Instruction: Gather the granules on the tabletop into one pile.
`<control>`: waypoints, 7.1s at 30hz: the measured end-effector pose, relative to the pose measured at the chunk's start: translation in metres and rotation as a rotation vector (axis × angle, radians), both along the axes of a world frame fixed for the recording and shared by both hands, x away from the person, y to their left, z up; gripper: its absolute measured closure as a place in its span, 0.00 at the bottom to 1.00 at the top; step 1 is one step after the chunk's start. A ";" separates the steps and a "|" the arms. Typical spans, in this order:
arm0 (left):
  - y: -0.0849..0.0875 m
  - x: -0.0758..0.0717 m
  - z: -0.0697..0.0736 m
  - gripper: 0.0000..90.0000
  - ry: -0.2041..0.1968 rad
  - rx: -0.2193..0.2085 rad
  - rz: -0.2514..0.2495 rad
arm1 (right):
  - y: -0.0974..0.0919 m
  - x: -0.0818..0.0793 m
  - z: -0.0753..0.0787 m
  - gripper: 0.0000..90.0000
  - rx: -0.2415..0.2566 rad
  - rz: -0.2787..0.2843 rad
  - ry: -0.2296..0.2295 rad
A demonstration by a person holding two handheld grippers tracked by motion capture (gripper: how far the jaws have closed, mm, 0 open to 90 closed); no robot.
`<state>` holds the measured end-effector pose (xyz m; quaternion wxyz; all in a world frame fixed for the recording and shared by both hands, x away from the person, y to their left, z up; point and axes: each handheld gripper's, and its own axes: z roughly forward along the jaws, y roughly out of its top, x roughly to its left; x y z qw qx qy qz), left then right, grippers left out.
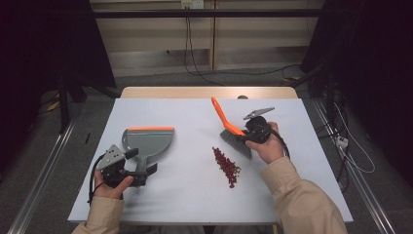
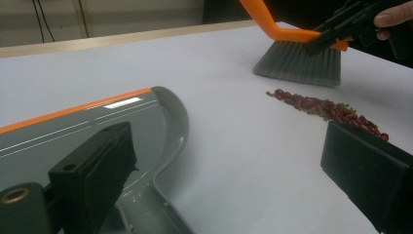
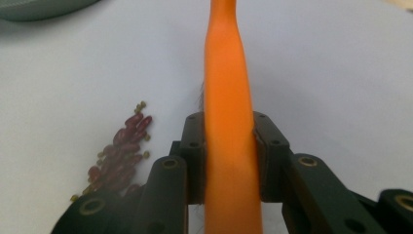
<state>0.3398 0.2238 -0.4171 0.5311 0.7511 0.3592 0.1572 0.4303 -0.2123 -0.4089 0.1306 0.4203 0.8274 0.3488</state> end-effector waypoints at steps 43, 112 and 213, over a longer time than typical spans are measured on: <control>0.011 -0.002 0.001 0.06 -0.002 0.011 0.054 | 0.033 -0.021 -0.005 0.79 -0.097 0.630 -0.178; 0.006 0.000 0.000 0.06 0.002 0.019 0.041 | 0.035 -0.037 -0.020 0.79 0.293 0.610 0.073; 0.004 -0.005 0.002 0.06 0.001 -0.007 -0.011 | 0.042 -0.105 -0.017 0.79 0.028 -0.416 -0.284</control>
